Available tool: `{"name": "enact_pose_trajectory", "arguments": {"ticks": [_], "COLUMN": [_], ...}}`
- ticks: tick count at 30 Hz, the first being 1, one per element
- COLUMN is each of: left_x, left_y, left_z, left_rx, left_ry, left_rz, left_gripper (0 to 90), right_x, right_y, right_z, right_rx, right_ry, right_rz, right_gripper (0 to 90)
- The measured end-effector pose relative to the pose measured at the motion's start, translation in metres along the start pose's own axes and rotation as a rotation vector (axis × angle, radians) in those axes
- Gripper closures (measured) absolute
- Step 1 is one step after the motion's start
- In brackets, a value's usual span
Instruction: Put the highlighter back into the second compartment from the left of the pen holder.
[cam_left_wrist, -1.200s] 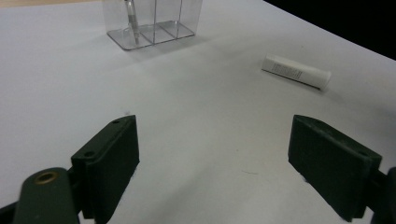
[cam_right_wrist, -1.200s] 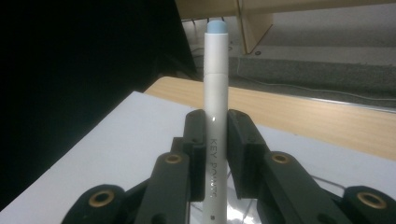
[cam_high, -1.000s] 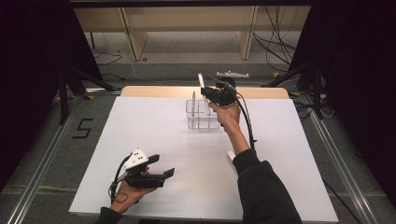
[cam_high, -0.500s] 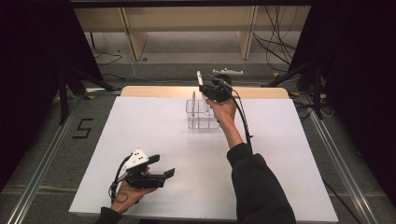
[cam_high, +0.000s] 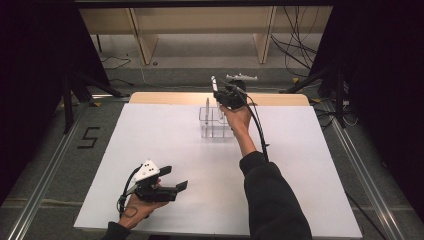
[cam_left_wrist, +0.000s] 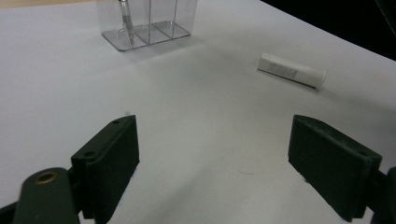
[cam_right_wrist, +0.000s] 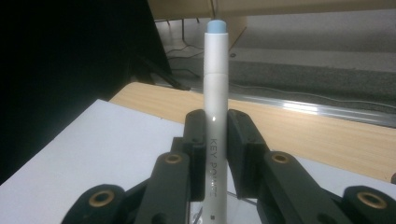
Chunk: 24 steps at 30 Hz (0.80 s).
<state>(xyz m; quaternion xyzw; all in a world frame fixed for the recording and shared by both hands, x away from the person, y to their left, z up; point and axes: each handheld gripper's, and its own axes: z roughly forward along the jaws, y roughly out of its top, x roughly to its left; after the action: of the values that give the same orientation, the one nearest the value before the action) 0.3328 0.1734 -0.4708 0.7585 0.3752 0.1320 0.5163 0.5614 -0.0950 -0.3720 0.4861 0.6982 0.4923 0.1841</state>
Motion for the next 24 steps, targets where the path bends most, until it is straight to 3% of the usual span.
{"name": "enact_pose_trajectory", "arguments": {"ticks": [24], "left_x": [0.0], "left_y": [0.0], "left_z": [0.0], "left_rx": [0.001], "left_ry": [0.0], "left_rz": [0.002], "left_gripper": [15.9], "right_x": [0.001], "right_y": [-0.009], "right_z": [0.013], "right_rx": [0.007], "right_ry": [-0.04], "right_rz": [-0.03], "right_gripper": [78.8]}}
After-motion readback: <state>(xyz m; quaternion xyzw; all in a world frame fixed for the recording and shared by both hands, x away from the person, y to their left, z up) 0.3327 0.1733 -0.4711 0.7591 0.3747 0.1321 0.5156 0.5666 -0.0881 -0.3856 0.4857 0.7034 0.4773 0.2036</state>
